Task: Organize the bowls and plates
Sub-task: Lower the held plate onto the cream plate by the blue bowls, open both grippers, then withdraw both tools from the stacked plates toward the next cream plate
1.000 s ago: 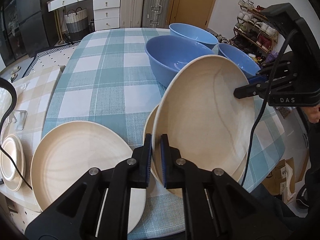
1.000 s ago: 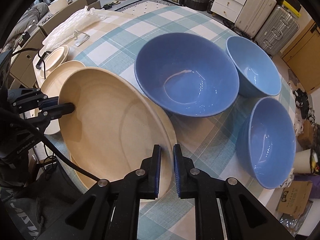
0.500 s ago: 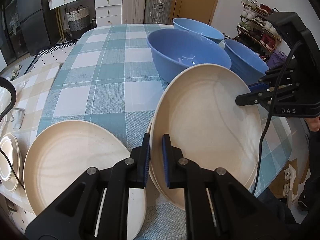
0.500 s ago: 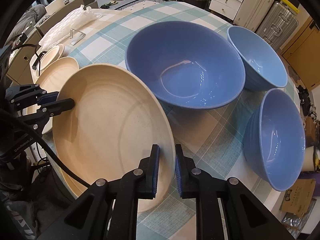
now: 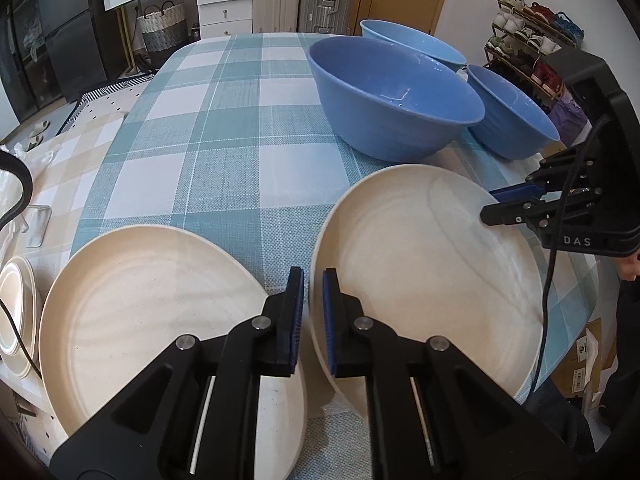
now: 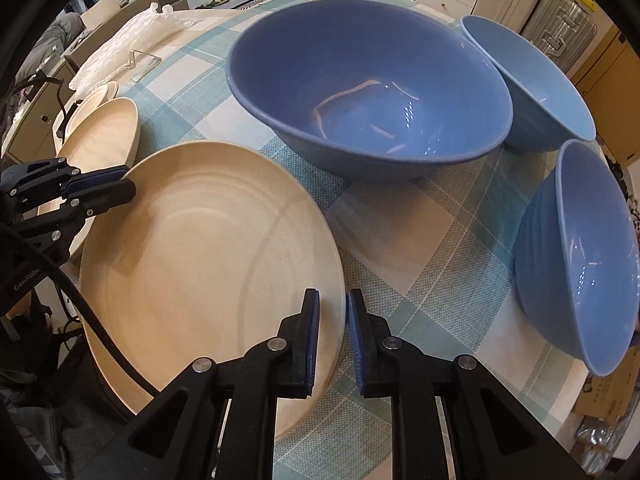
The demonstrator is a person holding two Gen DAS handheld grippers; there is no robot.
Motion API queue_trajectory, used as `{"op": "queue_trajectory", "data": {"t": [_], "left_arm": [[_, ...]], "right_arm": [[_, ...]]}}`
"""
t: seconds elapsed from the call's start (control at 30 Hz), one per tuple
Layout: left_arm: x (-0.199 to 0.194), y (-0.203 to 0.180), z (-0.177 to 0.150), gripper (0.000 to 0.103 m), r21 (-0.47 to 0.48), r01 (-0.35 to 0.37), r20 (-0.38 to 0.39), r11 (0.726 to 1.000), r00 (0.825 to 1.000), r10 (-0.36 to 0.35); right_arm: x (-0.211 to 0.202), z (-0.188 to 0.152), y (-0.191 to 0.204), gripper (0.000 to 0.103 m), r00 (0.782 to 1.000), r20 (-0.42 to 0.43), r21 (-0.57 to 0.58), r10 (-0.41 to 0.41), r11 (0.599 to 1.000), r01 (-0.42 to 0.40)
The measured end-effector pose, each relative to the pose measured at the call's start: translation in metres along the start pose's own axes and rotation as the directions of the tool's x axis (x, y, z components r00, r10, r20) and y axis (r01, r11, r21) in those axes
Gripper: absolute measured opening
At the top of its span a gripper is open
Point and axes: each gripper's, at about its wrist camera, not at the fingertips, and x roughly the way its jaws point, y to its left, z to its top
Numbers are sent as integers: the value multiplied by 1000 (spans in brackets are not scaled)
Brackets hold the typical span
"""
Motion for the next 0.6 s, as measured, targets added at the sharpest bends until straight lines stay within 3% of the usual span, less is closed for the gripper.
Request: {"op": "queue_trajectory", "data": {"t": [0.1,0.2,0.27,0.37,0.5,0.6], "left_arm": [[0,3,-1,9,-3,1,3,1000,1000,-1],[-4,7,-2,24,-6,24,11,1000,1000,-24],[-7,8,-2,44,-13,24,12,1000,1000,-24],[-15,6,-4,53,-6,12,33,1000,999,-12],[-30,5,-11,69,2,-2,73,1000,997,2],[-41,8,-14,74,-13,21,101,1000,995,-19]], "right_arm": [[-1,-6,-6,15,1000,23,21,-7,1000,7],[-7,-14,-6,15,997,69,35,-35,999,33],[-13,-21,-4,15,994,103,42,-26,999,22],[-24,-29,0,17,986,162,49,-35,998,27],[-37,-39,5,22,973,232,48,19,998,-31],[-47,-41,7,48,960,278,55,36,997,-53]]}}
